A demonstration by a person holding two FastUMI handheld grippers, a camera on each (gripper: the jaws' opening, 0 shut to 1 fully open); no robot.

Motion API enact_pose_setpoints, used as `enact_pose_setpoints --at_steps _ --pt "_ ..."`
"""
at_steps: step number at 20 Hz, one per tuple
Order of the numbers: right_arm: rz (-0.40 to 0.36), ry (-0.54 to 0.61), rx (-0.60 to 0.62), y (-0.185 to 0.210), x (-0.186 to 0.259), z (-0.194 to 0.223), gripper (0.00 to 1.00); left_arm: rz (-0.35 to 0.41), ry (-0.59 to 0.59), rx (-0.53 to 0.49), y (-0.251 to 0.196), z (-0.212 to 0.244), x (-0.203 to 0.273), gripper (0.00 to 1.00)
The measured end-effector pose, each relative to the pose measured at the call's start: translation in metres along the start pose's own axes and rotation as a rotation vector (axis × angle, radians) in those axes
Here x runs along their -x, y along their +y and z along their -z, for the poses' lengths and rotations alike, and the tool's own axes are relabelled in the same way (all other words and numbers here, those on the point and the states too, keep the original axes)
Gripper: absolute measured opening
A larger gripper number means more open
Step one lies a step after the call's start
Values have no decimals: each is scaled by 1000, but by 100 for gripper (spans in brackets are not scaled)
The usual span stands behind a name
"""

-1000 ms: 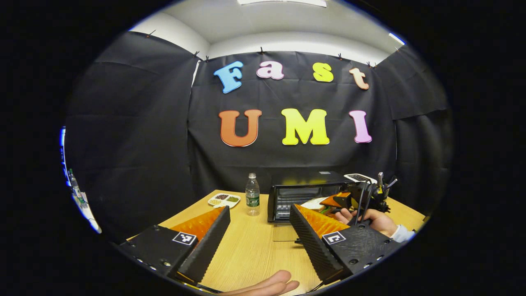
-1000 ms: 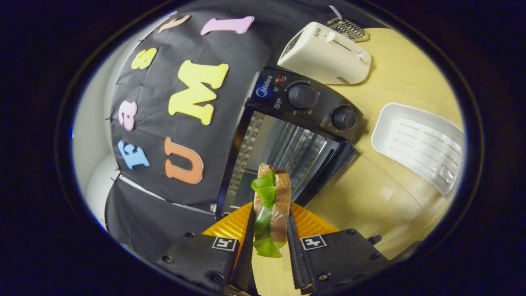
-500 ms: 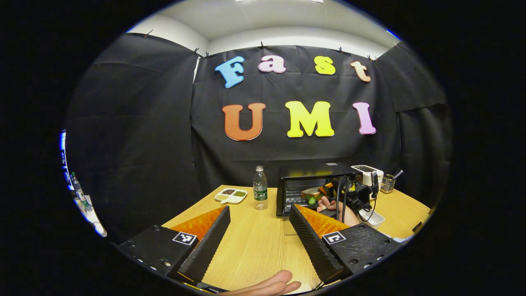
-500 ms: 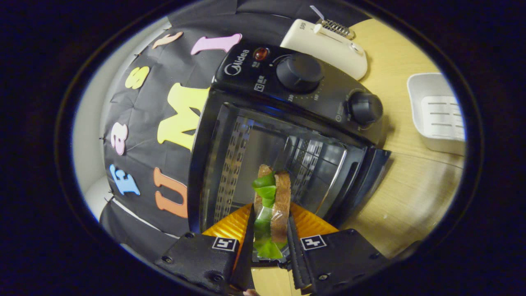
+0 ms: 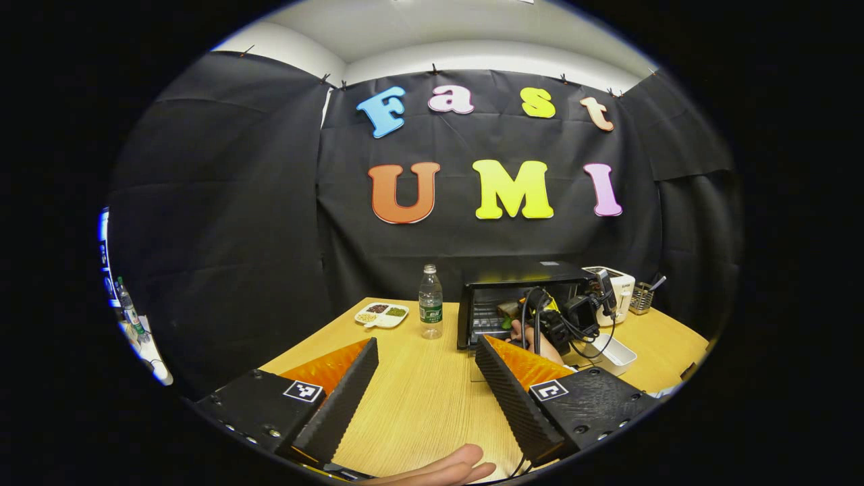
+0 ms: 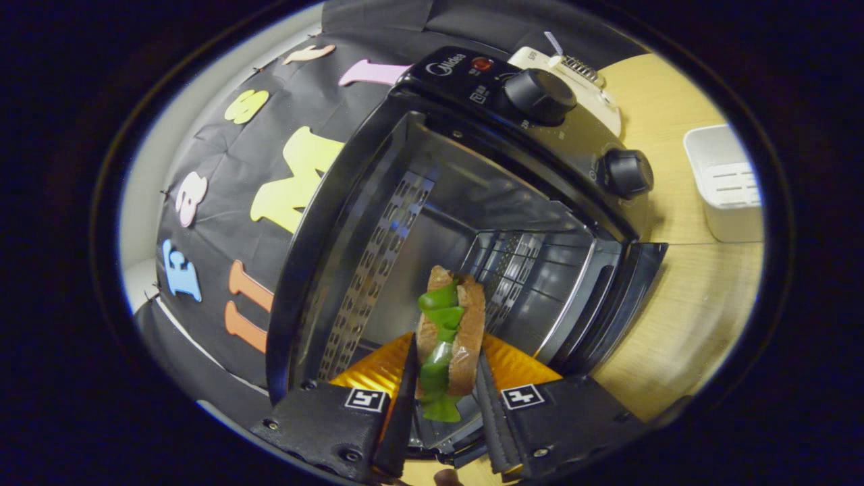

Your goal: Open the electric oven with the left hand, put the food in, and close the electric oven.

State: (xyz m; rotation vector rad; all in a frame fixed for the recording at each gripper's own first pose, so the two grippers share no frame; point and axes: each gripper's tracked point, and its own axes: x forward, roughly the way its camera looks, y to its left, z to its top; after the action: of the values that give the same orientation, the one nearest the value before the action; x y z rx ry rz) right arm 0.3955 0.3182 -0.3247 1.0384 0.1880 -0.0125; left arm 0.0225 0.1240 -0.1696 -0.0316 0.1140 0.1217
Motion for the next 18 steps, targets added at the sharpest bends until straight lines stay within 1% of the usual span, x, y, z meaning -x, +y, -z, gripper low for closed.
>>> enact_pose_setpoints --at_steps 1,2,3,4,5,6,8,10,11,12,13,14,15,18 --pt "7 13 37 2 -1 5 49 -6 0 2 2 0 1 96" --pt "13 21 98 4 0 7 41 -21 -3 2 6 0 2 95" --pt "23 12 164 5 0 6 47 -43 -8 3 11 0 2 95" --pt "35 -2 241 7 2 5 59 -56 -8 6 13 -1 2 95" --pt "42 -14 314 9 3 1 65 -59 -6 12 13 0 2 95" --pt "38 -17 384 12 5 2 92 -56 -2 19 12 1 2 95" --pt "21 -1 523 16 1 6 97 -52 1 28 11 3 3 95" --pt "1 11 662 20 -1 11 99 -50 2 36 11 5 2 95" --pt "-11 24 714 24 1 15 100 -47 8 41 9 6 2 95" --pt "-8 49 762 23 2 17 100 -42 13 44 6 6 3 95" --pt "13 79 805 16 1 19 100 -39 16 43 5 8 5 95" --pt "37 114 847 10 1 21 89 -41 17 39 4 8 6 95" --pt "61 159 889 5 4 25 100 -42 14 35 4 6 8 96" --pt "104 257 951 -6 9 32 100 -44 7 27 3 4 14 95"
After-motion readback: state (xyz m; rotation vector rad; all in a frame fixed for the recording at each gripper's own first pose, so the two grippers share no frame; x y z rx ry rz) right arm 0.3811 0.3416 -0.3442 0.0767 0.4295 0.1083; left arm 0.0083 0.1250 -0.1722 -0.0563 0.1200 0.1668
